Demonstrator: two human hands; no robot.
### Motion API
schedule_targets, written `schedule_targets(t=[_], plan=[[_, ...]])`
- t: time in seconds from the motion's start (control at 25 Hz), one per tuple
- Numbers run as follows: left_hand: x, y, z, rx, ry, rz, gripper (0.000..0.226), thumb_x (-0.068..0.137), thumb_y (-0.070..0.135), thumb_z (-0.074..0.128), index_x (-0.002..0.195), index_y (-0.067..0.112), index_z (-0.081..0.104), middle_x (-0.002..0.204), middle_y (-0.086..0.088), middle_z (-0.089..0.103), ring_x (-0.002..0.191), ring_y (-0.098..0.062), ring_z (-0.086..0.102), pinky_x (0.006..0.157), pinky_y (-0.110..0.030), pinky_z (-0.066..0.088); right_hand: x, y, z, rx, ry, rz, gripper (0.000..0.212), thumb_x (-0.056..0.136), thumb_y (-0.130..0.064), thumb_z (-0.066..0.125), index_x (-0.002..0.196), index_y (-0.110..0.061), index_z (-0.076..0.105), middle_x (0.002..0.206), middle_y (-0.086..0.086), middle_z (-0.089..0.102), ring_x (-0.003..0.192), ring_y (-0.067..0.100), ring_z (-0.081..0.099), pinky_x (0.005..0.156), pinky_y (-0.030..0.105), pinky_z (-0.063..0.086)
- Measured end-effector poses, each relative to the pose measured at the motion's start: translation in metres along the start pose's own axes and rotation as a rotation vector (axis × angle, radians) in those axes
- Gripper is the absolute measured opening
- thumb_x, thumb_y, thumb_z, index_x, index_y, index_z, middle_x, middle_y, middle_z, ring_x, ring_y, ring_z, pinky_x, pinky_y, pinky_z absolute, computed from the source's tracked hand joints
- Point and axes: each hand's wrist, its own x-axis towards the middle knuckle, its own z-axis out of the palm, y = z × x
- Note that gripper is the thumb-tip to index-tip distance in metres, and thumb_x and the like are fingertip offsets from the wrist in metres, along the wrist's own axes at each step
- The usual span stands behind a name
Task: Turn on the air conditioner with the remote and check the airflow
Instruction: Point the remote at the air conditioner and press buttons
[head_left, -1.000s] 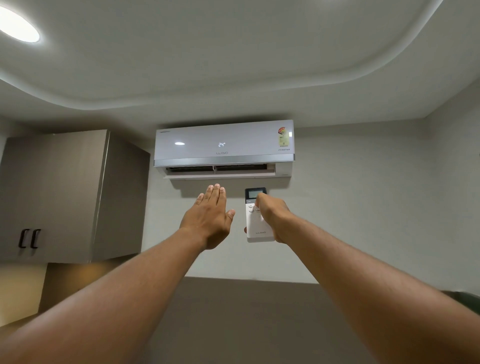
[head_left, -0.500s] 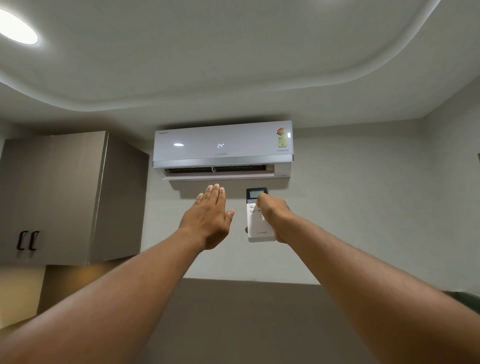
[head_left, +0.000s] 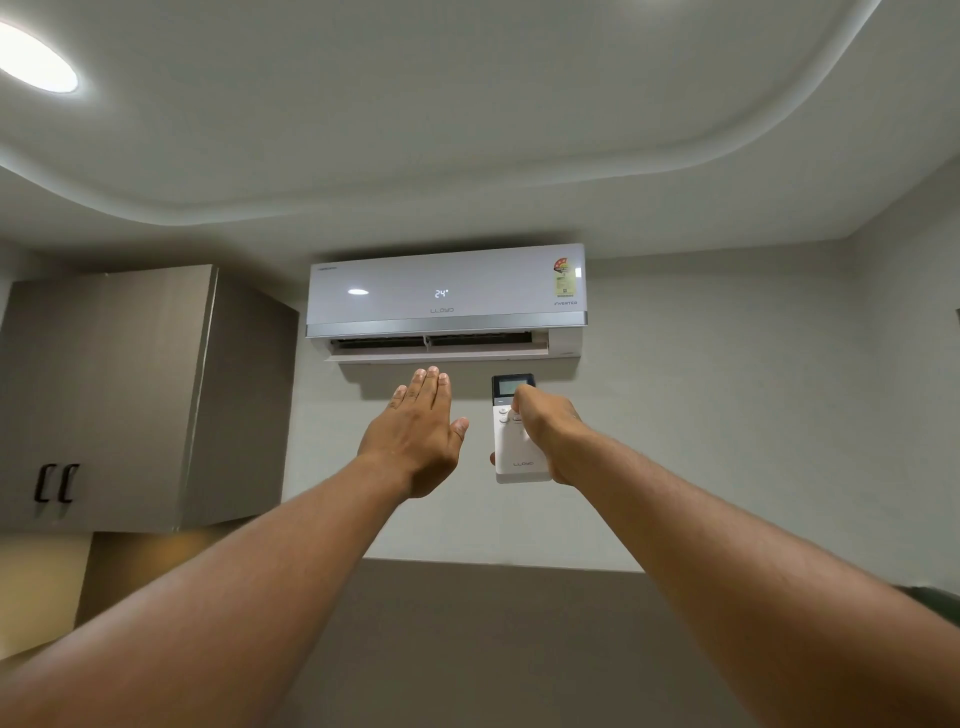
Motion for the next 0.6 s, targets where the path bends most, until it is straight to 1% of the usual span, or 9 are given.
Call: schedule_targets(t=[0.08,0.12,0.24,0.28,0.6], plan=[[0.0004,-0.0004,-0.0003,0.0,0.0,-0.001,0.067,0.1,0.046,0.016,0.153,0.009,0.0,0.162,-0.009,-0.003,0.148,-0.022,-0.004,0.117,-0.035,0.0,0.0012,0.0004,-0.0004,0.0,-0.004,0.0,0.015,0.098,-0.026,0.05,0.101,-0.013,0.056,0.134,0.023,0.072,0.124,0.043,0.073,0.112,0.052,0.059],[0.0005,-0.0006,-0.0005,-0.002,0.0,-0.001,0.067,0.1,0.046,0.016,0.153,0.009,0.0,0.162,-0.009,-0.003,0.149,-0.022,-0.004,0.117,-0.035,0.0,0.0013,0.0006,-0.0007,0.002,-0.007,0.001,0.015,0.097,-0.026,0.05,0.103,-0.013,0.056,0.134,0.023,0.072,0.124,0.044,0.074,0.112,0.052,0.058],[0.0003,-0.0009,-0.001,-0.008,0.0,-0.001,0.067,0.1,0.046,0.016,0.153,0.009,0.0,0.163,-0.009,-0.003,0.149,-0.022,-0.004,0.118,-0.035,0.0,0.0001,0.0011,-0.0014,0.006,-0.009,0.004,0.013,0.096,-0.025,0.049,0.088,-0.015,0.052,0.134,0.023,0.074,0.123,0.044,0.075,0.111,0.051,0.059],[-0.0002,-0.0008,-0.001,-0.008,-0.001,-0.002,0.067,0.1,0.046,0.016,0.153,0.009,0.0,0.163,-0.009,-0.003,0.149,-0.022,-0.004,0.118,-0.035,0.001,-0.0001,0.0016,-0.0018,0.007,-0.006,0.006,0.013,0.096,-0.024,0.05,0.086,-0.016,0.051,0.134,0.023,0.074,0.122,0.043,0.076,0.111,0.05,0.059],[-0.0031,0.0011,-0.0018,-0.008,-0.007,-0.006,0.067,0.1,0.045,0.016,0.153,0.009,0.0,0.163,-0.01,-0.003,0.149,-0.022,-0.004,0.118,-0.036,0.001,-0.0014,0.0011,-0.0026,0.006,0.0,0.003,0.015,0.097,-0.025,0.05,0.085,-0.017,0.051,0.131,0.022,0.074,0.121,0.042,0.076,0.109,0.049,0.06]])
